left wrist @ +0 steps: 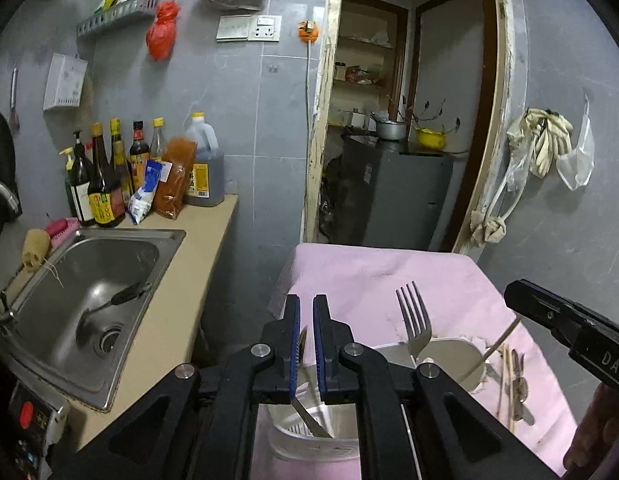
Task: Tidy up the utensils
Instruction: 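Carry both utensils over the white caddy and open both tools to release them, then move both tools back toward the remaining utensils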
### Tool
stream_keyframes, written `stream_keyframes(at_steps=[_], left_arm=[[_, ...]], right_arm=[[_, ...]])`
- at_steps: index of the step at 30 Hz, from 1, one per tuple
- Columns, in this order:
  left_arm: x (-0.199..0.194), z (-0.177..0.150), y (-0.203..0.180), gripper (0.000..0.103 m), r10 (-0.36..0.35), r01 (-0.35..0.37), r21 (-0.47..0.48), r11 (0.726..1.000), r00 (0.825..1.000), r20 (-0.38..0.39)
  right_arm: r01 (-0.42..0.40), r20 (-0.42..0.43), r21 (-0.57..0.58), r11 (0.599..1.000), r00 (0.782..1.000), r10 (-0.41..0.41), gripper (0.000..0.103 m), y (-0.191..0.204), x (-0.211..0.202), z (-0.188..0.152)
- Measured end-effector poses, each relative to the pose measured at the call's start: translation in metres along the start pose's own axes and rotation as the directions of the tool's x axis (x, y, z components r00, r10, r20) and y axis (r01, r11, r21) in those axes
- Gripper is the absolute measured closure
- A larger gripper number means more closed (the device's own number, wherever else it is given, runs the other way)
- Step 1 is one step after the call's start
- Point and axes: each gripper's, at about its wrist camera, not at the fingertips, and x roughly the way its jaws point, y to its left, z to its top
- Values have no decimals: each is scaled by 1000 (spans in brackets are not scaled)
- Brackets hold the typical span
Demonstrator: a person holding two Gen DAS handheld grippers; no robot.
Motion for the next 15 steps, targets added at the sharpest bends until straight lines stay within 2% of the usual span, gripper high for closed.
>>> stream_keyframes(at_steps=[2, 3, 4, 6, 7, 10, 11, 12, 15], left_arm=[[-3, 1, 1, 95, -10, 10, -11, 1000, 1000, 1], [-5, 2, 2, 91, -18, 18, -16, 1000, 1000, 3], [-7, 4, 3, 84, -26, 26, -22, 999, 1000, 8], [-15, 7, 2, 71, -45, 46, -39, 998, 998, 33], [-17, 8, 1, 63, -50, 52, -46, 998, 998, 42], [-27, 12, -4, 50, -68, 73, -63, 995, 995, 75], [-30, 14, -6, 47, -74, 80, -66, 995, 994, 84], [-33, 16, -8, 41, -80, 87, -69, 994, 993, 92], [-41, 20, -18, 25, -95, 105, -73, 992, 987, 127]], right_arm=[[11, 21, -7, 1000, 1000, -11, 68, -1, -7, 3], [20, 36, -9, 1000, 999, -20, 66, -2, -12, 5], [27, 48, -9, 1000, 998, -27, 64, -3, -16, 8], [43, 83, -8, 999, 996, -42, 52, -5, -27, 14], [56, 107, -9, 998, 993, -55, 50, -7, -35, 16], [95, 154, -12, 995, 984, -92, 40, -13, -53, 25], [108, 168, -11, 994, 980, -105, 34, -16, -59, 27], [121, 182, -11, 993, 976, -117, 28, -19, -65, 29], [172, 215, -7, 985, 962, -166, 18, -29, -83, 34]])
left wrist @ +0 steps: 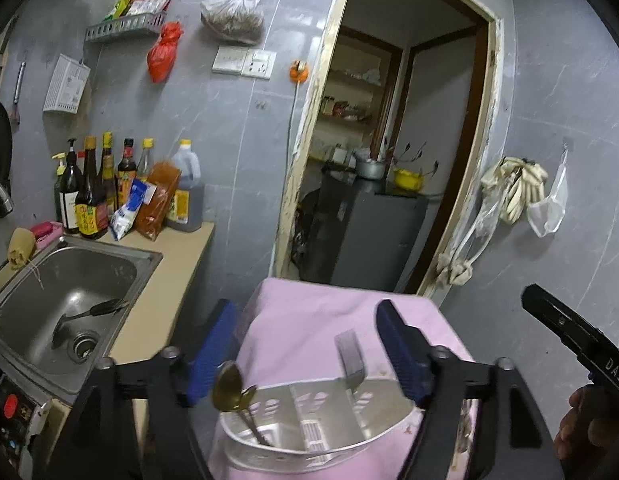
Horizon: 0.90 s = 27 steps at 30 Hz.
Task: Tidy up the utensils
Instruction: 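Move both tools back toward the remaining utensils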
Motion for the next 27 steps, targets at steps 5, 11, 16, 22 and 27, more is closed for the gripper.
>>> stream_keyframes(at_steps=[5, 11, 16, 22, 27], left_arm=[[-6, 3, -20, 9, -22, 23, -8, 1000, 999, 47], [-4, -1, -56, 2, -41, 39, 25, 999, 995, 86], [3, -11, -91, 2, -69, 63, 76, 995, 995, 76], [10, -22, -130, 2, -81, 71, 108, 992, 992, 95], [22, -36, -160, 2, -77, 67, 142, 988, 995, 67]], right_arm=[[80, 22, -1, 997, 997, -80, 9, -25, -18, 8], [156, 23, 16, 988, 987, -156, 8, -65, -32, 12], [188, 19, 22, 982, 982, -189, 8, -96, -36, 14], [207, -13, 23, 978, 978, -207, 7, -132, -34, 10], [215, -63, 33, 976, 975, -212, 7, -166, -26, -1]])
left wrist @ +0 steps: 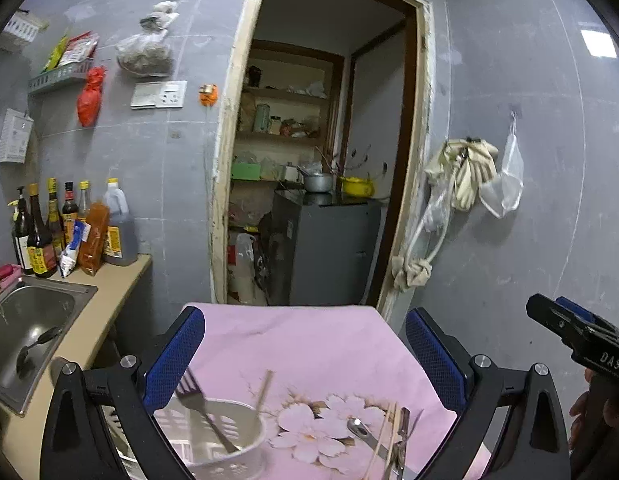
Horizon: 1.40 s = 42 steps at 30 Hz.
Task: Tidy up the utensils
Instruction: 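Move both tools back toward the remaining utensils, then grasp a silver spoon with the right tool while the left tool grasps a thin knife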
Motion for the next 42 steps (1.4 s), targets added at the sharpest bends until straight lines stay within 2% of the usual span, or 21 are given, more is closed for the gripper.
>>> stream_keyframes(at_steps=[3, 10, 17, 19, 21, 22, 24, 27, 31, 33, 36, 39, 42], left_arm=[[8, -8, -12, 2, 2, -2, 6, 1000, 1000, -25], [34, -41, -41, 2, -21, 22, 6, 1000, 993, -115], [67, -76, -58, 2, -48, 47, -10, 999, 972, -229], [77, -85, -61, 2, -50, 49, -12, 999, 966, -255], [86, -94, -62, 2, -48, 48, -8, 999, 961, -273], [91, -99, -62, 2, -45, 46, -5, 999, 958, -282], [103, -108, -61, 3, -43, 43, -5, 999, 949, -313], [121, -119, -58, 13, -45, 40, -22, 999, 932, -360], [144, -134, -49, 29, -60, 34, -67, 997, 899, -434], [156, -141, -45, 36, -74, 35, -91, 995, 880, -470], [168, -150, -40, 48, -95, 34, -126, 991, 851, -516], [178, -161, -37, 55, -121, 38, -157, 987, 822, -557], [181, -163, -38, 58, -128, 45, -160, 986, 819, -559]], right_arm=[[-6, -29, 5, 1000, 1000, 7, 7, -19, 10, -10], [-6, -157, 59, 998, 987, 15, 8, -61, 38, -45], [-32, -302, 113, 993, 951, 65, 8, -81, 73, -91], [-53, -325, 130, 990, 941, 92, 13, -82, 84, -103], [-73, -355, 160, 984, 926, 126, 27, -83, 98, -117], [-82, -365, 173, 982, 920, 141, 31, -83, 104, -124], [-102, -391, 204, 974, 903, 176, 45, -82, 120, -134], [-125, -421, 250, 960, 879, 224, 55, -79, 143, -149], [-136, -443, 295, 946, 857, 261, 60, -71, 165, -159], [-135, -463, 288, 948, 847, 262, 65, -65, 174, -163], [-125, -484, 287, 950, 837, 256, 67, -58, 183, -168], [-103, -511, 282, 954, 825, 240, 72, -55, 192, -171], [-82, -533, 275, 958, 816, 223, 74, -50, 199, -174]])
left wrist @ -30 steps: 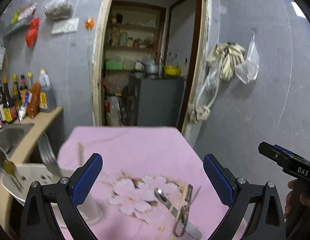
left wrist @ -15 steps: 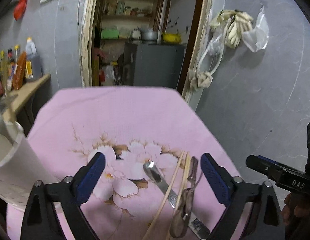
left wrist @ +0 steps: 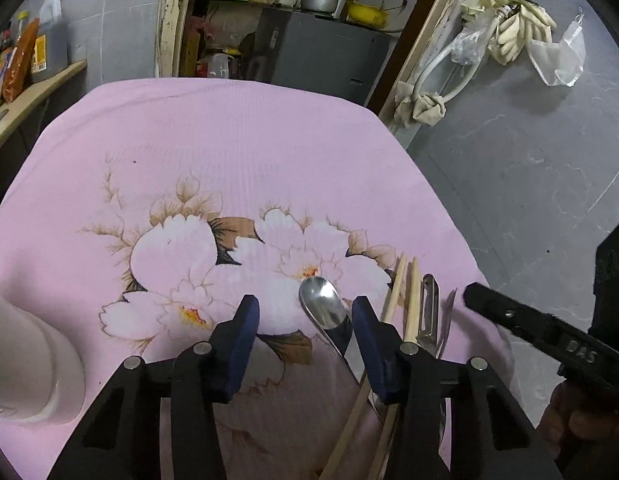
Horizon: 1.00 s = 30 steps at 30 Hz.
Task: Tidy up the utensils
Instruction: 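Grasp a silver spoon with the right tool while the left tool grasps a thin knife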
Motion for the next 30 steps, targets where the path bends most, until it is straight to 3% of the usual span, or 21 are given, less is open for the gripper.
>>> stream_keyframes(at_steps=[7, 9, 15, 19, 28, 30], left_arm=[[5, 5, -5, 58, -17, 17, 21, 1000, 1000, -9], [5, 6, -6, 60, -20, 20, 27, 999, 1000, -11], [6, 7, -5, 70, -28, 28, 28, 999, 999, -18], [6, 7, -4, 78, -43, 43, 23, 999, 999, -26], [11, 11, -11, 78, -59, 61, 57, 996, 997, -41], [10, 11, -11, 83, -50, 53, 74, 996, 998, -42]], right_arm=[[53, -35, -17, 998, 998, -53, 76, 11, 6, 7], [70, -48, -21, 997, 996, -71, 81, 13, 5, 6], [50, -90, 12, 999, 995, -49, 91, 6, -2, 0], [26, -102, 49, 998, 995, -21, 92, -2, -5, -2], [-14, -120, 95, 995, 992, 25, 92, -9, 0, -5], [-26, -131, 114, 993, 990, 41, 92, -11, 1, -3]])
